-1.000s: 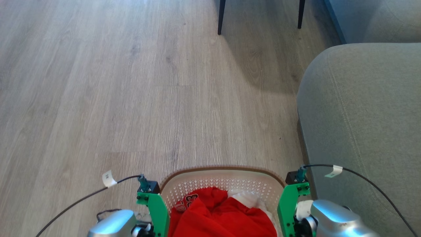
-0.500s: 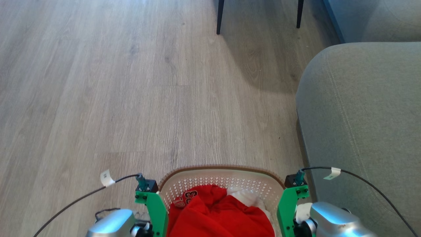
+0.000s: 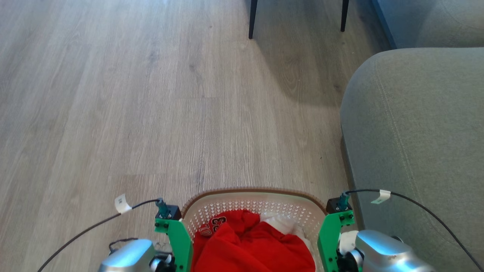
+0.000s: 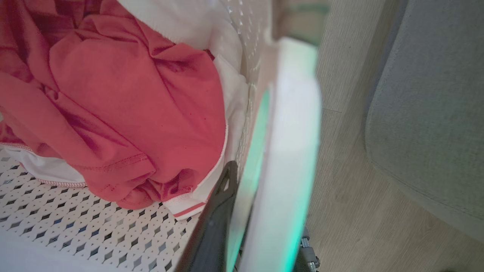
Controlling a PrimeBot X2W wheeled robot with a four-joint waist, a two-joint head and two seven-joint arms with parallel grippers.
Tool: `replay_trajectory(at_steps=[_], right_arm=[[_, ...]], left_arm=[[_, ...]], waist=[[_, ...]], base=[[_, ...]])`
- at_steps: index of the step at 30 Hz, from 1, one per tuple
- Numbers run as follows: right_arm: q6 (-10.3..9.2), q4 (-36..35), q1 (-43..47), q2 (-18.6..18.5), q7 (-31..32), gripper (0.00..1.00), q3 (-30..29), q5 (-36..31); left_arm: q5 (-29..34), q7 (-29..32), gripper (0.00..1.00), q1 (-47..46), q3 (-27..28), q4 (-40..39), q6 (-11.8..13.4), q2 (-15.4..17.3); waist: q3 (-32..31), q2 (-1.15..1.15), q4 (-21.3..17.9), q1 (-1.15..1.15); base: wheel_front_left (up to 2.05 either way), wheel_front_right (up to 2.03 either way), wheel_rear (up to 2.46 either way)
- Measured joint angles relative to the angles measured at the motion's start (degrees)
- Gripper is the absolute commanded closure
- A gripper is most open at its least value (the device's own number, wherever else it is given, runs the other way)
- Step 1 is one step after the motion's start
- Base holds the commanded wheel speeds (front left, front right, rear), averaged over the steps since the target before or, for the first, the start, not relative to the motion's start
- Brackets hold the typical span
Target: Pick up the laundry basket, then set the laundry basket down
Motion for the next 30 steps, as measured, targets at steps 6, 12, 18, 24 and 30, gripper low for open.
replay_trajectory(at_steps=[6,12,18,24,30], right_arm=[[0.0,0.27,0.0,0.0,-0.25,1.0,0.65,0.47],[0.0,0.26,-0.04,0.0,-0.32,1.0,1.32,1.03],[0.0,0.35,-0.13,0.0,-0.32,1.0,1.94,1.52],[0.0,0.47,-0.51,0.0,-0.32,1.0,2.35,2.1],[0.0,0.54,-0.59,0.0,-0.32,1.0,2.69,2.53]], left_arm=[[-0.1,0.29,1.0,-0.01,0.0,0.0,-0.01,-0.09],[-0.16,0.32,1.0,-0.01,-0.01,0.0,-0.01,-0.09],[-0.16,0.57,1.0,-0.01,-0.01,0.01,-0.01,-0.09],[-0.16,0.57,1.0,-0.01,-0.01,0.02,-0.01,-0.1],[-0.34,0.74,1.0,-0.03,0.0,0.03,-0.01,-0.1]], waist=[[0.06,0.0,0.06,0.0],[0.04,0.0,0.06,0.0],[0.04,0.0,0.14,0.0],[-0.04,0.0,0.17,0.0],[-0.11,0.0,0.15,0.0]], base=[[0.0,0.0,0.0],[0.0,0.0,0.0],[0.0,0.0,0.0],[0.0,0.0,0.0],[0.0,0.0,0.0]])
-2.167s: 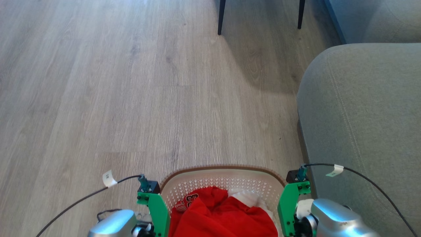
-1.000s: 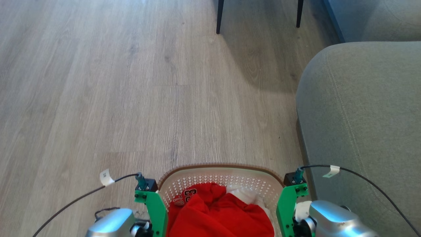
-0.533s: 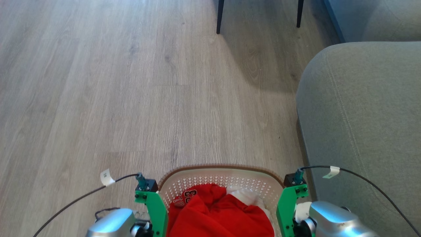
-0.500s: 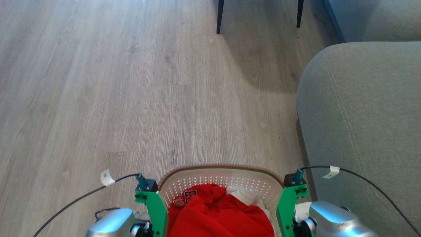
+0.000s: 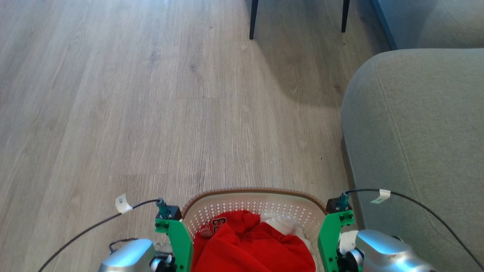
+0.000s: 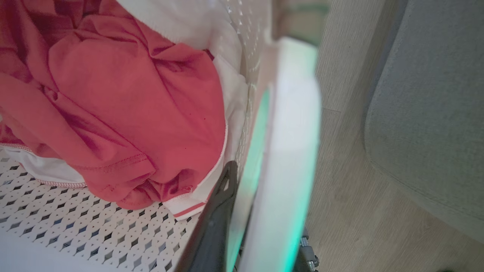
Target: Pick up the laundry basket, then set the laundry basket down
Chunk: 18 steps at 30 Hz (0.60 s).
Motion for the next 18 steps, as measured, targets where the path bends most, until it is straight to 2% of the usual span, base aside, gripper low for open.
replay_trajectory(at_steps=[18], right_arm=[[0.0,0.25,-0.62,0.0,-0.51,1.0,0.93,1.29]], left_arm=[[-0.01,0.0,1.0,-0.55,-0.02,0.03,0.0,0.0]], waist=[[-0.23,0.0,0.01,0.0]], base=[[0.0,0.0,0.0]])
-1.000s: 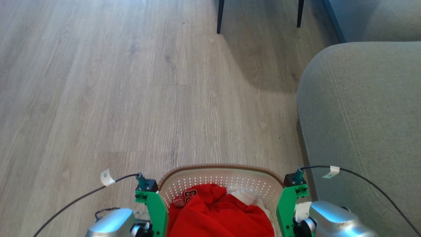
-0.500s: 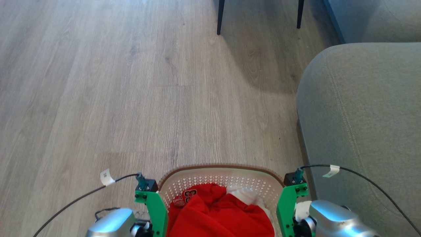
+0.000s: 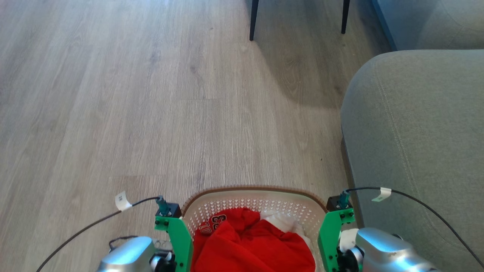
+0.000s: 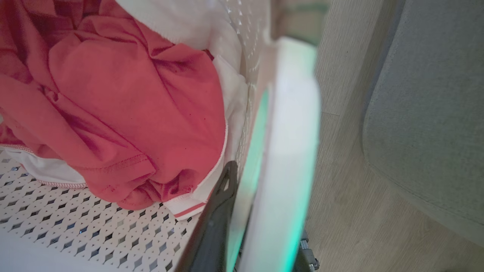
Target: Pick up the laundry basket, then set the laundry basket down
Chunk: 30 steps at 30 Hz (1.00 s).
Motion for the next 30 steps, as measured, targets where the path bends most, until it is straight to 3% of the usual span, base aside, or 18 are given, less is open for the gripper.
replay_trajectory(at_steps=[30], right_arm=[[0.01,0.48,0.0,0.02,-0.63,1.0,0.46,0.65]], left_arm=[[0.38,-0.78,1.0,0.01,0.0,0.14,-0.01,-0.26]], waist=[[2.48,0.0,-0.58,0.0]], base=[[0.0,0.0,0.0]])
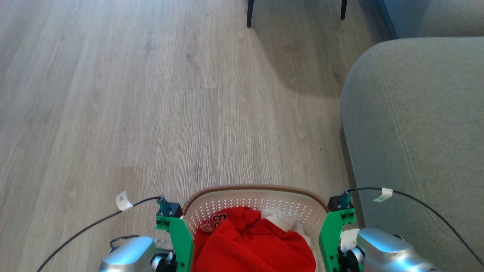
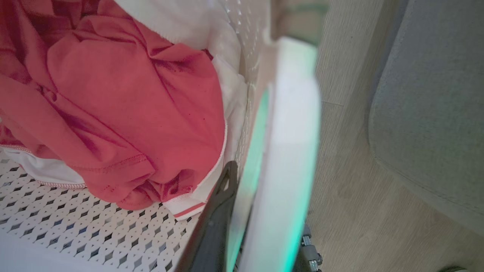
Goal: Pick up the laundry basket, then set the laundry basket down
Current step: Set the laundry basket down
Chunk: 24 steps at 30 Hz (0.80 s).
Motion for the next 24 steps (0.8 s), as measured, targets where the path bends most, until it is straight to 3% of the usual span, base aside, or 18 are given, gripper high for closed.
replay_trajectory(at_steps=[12,24], right_arm=[[0.01,1.51,-4.7,0.04,-4.92,1.0,0.11,-0.02],[0.02,2.29,-10.39,-1.01,-13.39,1.0,-0.36,-0.46]], left_arm=[[1.15,-3.6,1.0,-4.82,0.04,1.05,-0.01,-0.83],[2.98,-12.72,1.0,-10.6,0.48,3.96,-0.09,-2.66]], waist=[[7.93,0.0,0.28,0.0],[20.71,0.0,0.68,0.01]], base=[[0.0,0.0,0.0],[0.0,0.0,0.0]])
